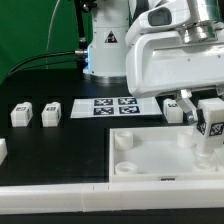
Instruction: Assemble one leg
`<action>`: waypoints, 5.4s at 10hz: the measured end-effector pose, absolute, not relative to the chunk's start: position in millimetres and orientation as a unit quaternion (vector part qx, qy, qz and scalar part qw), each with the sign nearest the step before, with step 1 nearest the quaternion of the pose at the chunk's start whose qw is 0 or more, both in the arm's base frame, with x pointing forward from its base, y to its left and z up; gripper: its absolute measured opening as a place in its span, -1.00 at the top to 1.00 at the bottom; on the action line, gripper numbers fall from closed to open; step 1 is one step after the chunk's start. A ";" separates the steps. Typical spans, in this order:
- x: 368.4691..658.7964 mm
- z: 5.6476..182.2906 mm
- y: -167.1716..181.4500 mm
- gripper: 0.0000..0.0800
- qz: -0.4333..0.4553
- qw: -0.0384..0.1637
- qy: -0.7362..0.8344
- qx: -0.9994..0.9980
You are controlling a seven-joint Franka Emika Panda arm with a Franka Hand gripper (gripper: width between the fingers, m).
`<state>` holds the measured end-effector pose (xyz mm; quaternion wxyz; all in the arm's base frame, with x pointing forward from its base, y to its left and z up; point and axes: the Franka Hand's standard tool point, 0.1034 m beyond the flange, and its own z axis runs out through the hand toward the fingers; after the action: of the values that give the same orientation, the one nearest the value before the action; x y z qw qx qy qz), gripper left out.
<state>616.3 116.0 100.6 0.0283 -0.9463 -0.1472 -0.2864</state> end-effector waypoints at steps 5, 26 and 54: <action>615.6 96.3 116.2 0.27 -0.284 0.028 -0.151 -0.947; 614.9 83.0 108.4 -0.53 -0.294 0.024 -0.148 -0.944; 622.9 83.7 110.8 0.02 0.033 0.045 -0.159 -0.986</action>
Offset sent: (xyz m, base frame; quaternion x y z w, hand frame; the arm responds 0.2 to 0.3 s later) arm 0.0118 -0.0035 -0.0058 -0.0097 0.0114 -0.0240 0.9996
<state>622.9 110.8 83.7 0.0446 -0.9857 -0.1590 0.0330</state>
